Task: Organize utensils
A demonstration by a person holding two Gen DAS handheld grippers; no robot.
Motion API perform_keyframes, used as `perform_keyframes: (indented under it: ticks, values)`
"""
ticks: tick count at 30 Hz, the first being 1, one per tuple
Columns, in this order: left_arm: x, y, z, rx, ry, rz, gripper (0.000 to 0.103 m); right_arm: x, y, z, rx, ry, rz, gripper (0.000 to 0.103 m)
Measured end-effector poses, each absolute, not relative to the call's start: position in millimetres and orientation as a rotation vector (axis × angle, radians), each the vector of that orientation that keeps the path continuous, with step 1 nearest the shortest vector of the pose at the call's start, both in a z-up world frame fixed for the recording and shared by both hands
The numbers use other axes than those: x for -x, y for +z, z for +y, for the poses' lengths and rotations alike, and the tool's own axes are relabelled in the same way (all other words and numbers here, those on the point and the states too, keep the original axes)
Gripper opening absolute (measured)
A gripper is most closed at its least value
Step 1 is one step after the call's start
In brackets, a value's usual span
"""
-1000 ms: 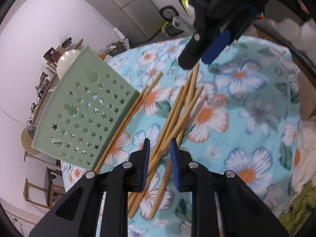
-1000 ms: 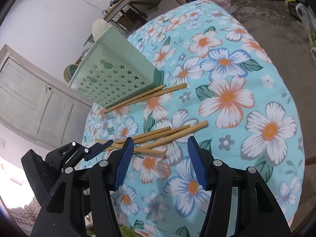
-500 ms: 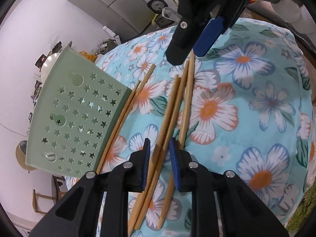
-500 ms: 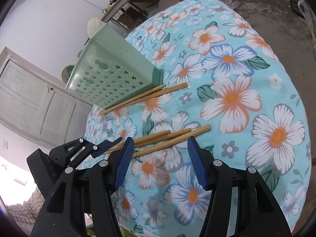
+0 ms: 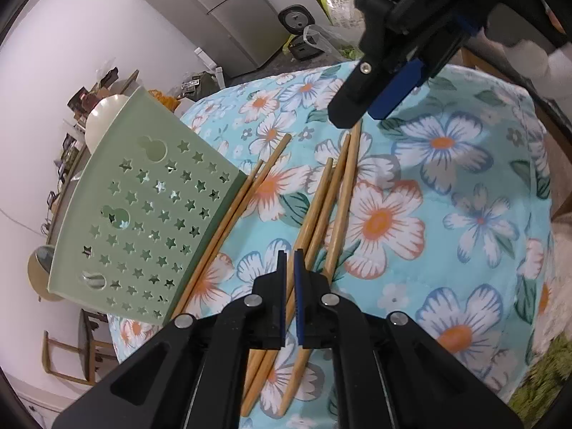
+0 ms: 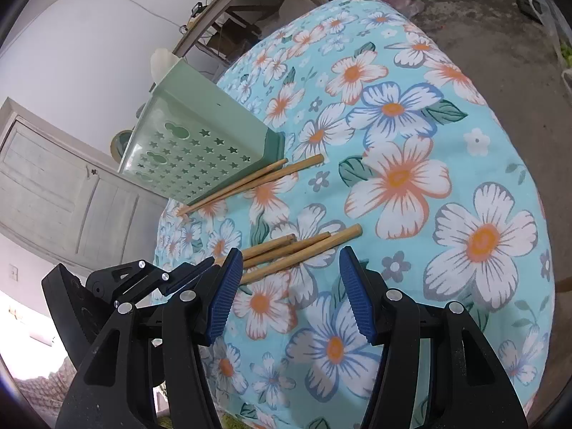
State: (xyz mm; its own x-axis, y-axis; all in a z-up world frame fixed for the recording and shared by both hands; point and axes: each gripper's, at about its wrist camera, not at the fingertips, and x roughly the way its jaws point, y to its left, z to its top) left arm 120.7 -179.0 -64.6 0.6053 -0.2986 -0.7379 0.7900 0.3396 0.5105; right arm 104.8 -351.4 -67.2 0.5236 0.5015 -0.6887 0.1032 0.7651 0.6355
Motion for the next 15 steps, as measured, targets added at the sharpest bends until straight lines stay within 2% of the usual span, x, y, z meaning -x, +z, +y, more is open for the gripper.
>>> perform_keyframes:
  ticks: [11,15]
  values:
    - [-114,-75,-188,-0.836,-0.824,0.686,0.004,-98,-67,-363,-0.725,0.236,1.011,0.055]
    - [-111,-82,-196,-0.88,-0.816,0.65,0.012,-98,-67,-362,-0.729,0.228,1.014,0.055]
